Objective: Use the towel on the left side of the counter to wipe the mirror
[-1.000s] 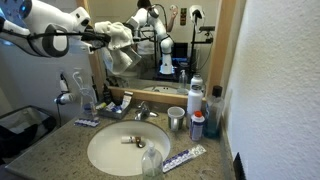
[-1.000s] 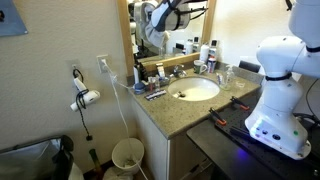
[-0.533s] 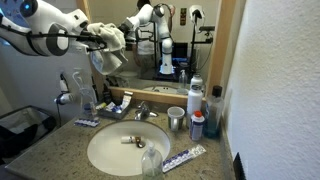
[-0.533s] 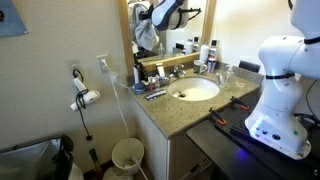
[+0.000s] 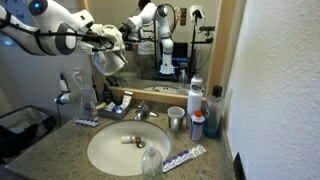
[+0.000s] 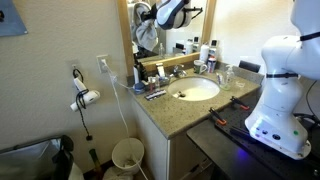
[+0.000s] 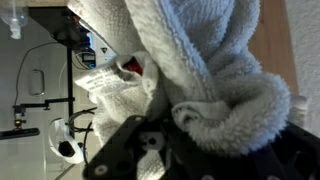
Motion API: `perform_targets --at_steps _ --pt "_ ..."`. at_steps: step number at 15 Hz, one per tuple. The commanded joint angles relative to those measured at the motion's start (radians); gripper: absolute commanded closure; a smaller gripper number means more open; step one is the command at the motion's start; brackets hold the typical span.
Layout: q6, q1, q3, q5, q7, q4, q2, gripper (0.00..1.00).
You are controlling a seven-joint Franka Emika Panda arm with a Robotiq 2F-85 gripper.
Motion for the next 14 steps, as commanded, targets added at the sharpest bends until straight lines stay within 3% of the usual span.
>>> perform_targets --at_steps 1,5,9,12,14 --pt "0.017 -0.075 -0.007 -0.009 0.015 -0.009 0.001 0.92" --pt "0.015 -0.114 -0.064 0.020 0.004 0.003 0.018 0.92" --pt "0.014 -0.108 -0.107 0.030 0.010 0.005 0.031 0.92" --pt "0.014 -0.124 -0.024 -0.009 0.031 -0.020 0.023 0.92" --pt "0.012 -0.140 0.069 -0.044 0.047 -0.031 0.012 0.92"
